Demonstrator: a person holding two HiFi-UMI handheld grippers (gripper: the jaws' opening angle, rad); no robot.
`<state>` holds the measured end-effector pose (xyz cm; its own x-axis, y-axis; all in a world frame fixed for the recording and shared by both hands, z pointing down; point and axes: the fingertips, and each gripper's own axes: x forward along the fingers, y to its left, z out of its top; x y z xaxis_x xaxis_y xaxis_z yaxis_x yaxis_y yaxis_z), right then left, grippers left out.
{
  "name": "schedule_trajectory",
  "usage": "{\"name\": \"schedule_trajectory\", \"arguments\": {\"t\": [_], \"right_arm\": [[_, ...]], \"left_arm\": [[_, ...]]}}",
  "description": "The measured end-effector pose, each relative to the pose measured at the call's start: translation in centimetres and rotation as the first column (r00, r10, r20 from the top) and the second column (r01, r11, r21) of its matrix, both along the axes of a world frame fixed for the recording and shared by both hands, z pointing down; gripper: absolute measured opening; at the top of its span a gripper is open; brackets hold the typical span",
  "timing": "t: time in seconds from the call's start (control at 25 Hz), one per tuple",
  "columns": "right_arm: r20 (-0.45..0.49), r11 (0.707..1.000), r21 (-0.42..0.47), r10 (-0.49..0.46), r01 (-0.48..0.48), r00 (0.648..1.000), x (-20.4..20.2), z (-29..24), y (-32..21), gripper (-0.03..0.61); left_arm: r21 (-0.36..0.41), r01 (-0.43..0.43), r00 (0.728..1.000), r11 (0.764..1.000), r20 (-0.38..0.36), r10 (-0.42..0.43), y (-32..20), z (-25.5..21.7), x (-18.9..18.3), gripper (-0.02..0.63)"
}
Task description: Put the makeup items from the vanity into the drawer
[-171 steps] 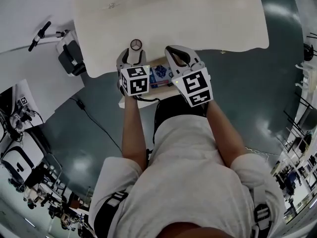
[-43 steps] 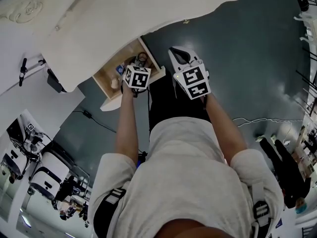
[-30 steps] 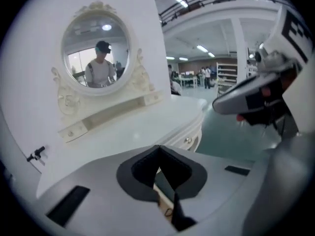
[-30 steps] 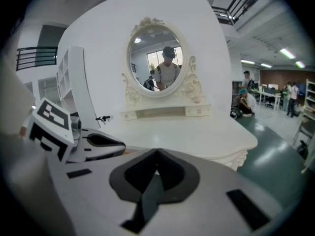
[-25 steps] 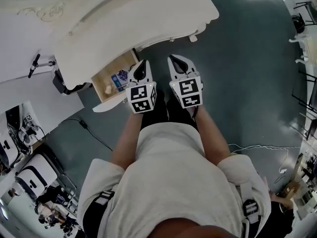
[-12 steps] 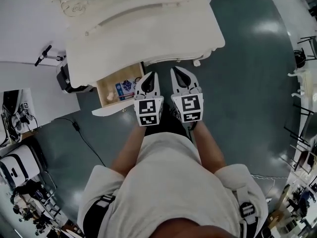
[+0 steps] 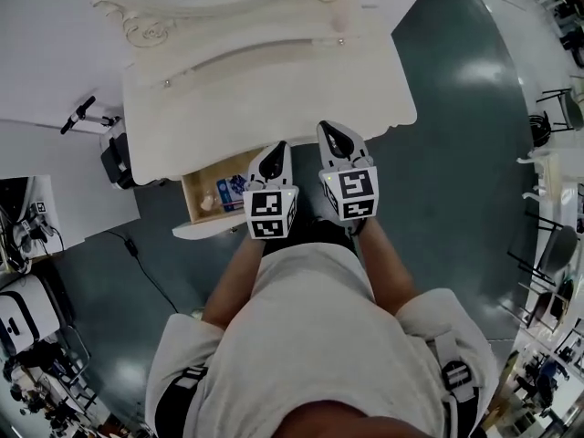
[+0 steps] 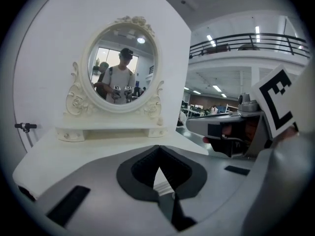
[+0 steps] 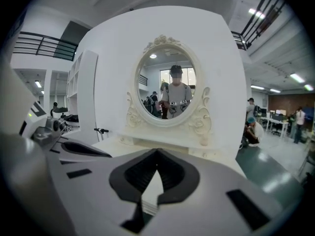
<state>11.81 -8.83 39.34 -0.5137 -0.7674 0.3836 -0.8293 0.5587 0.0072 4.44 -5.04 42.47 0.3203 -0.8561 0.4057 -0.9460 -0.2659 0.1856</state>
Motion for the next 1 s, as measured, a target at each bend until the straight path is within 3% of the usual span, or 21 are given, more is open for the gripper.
{"name": "schedule_trajectory", "arguments": {"t": [0.2,0.44,0.6,0.8,1.0], "right_arm": [[-0.022,0.999,0.006,-0.042,0.043,0.999,-1.8,-0.7,-2.8,0.014],[-0.005,0.982,-0.016,-0.189,0.189,0.982,-6.1,0.2,-5.6,0.014],[0.026,0.955,-0.031,-0.294,0.295,0.955,-7.4,0.4,-8.0,0.014],[0.033,0.923,-0.004,-0.384,0.384,0.923,-7.1,-0.3,-11.1,0.014],[0.03,0.927,-0.003,-0.374,0.374,0.927,-4.2,0.0,-13.7,0.014]], "left_arm": [[0.0,0.052,0.998,0.999,-0.023,-0.052,-1.2,-0.9,-2.3,0.006],[-0.019,0.152,0.988,0.988,-0.015,-0.152,-3.3,-0.2,-3.7,0.006],[-0.031,0.24,0.971,0.97,0.01,-0.24,-5.3,0.0,-4.1,0.006],[-0.034,0.315,0.949,0.949,0.022,-0.314,-8.8,-0.2,-3.1,0.006],[-0.051,0.321,0.947,0.946,0.037,-0.319,-12.0,0.7,0.0,0.006]]}}
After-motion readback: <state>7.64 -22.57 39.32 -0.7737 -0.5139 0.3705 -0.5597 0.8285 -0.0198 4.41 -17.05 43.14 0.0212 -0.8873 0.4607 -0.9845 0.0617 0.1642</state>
